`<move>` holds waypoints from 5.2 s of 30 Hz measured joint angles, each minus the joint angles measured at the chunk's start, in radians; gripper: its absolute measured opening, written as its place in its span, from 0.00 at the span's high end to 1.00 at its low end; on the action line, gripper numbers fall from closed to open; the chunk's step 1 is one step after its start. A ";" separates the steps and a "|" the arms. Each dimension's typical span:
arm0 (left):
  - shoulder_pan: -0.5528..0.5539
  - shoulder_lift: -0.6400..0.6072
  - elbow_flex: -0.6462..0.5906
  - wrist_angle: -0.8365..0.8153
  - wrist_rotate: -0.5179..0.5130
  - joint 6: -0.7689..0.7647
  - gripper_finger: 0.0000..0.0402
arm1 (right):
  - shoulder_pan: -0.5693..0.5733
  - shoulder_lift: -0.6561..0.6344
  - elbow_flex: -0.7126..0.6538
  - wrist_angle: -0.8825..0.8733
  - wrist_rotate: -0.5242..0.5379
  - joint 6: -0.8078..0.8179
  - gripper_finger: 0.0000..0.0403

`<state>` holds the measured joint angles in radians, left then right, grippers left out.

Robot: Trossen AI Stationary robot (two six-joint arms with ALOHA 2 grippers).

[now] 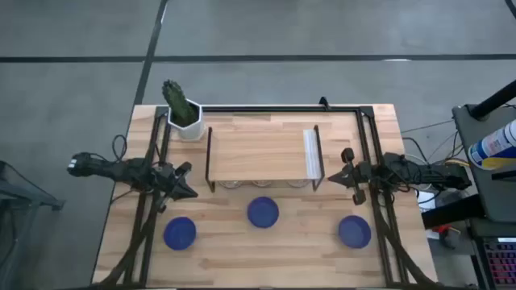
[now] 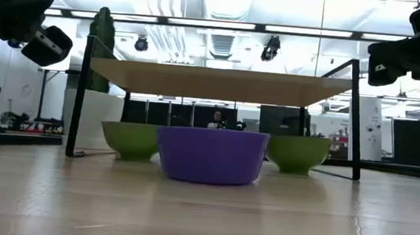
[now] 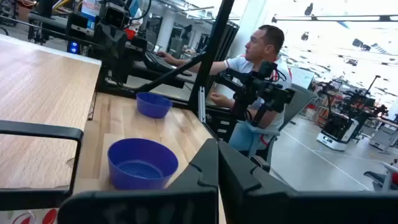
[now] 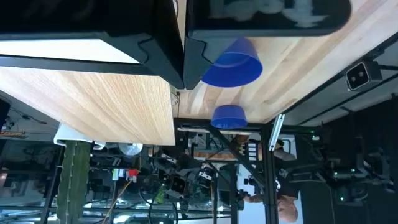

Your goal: Pick & Place Mini bowls

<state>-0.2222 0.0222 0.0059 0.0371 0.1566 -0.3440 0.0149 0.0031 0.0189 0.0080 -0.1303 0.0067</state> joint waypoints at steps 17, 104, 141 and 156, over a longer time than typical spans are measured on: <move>0.000 0.000 0.000 0.000 0.000 0.000 1.00 | 0.000 0.000 0.000 0.000 0.000 0.000 0.98; -0.001 0.034 0.000 0.362 0.012 0.029 1.00 | 0.000 0.002 0.000 0.256 -0.031 0.462 0.98; -0.074 0.459 0.156 0.758 -0.088 0.161 1.00 | 0.560 1.033 0.706 0.005 0.573 -0.017 0.98; -0.553 0.990 0.457 0.641 -0.874 0.400 1.00 | 0.867 1.503 1.047 -0.393 0.991 0.283 0.98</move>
<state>-0.7755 1.0126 0.4625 0.6784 -0.7174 0.0558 0.8817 1.5058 1.0657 -0.3848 0.8606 0.2895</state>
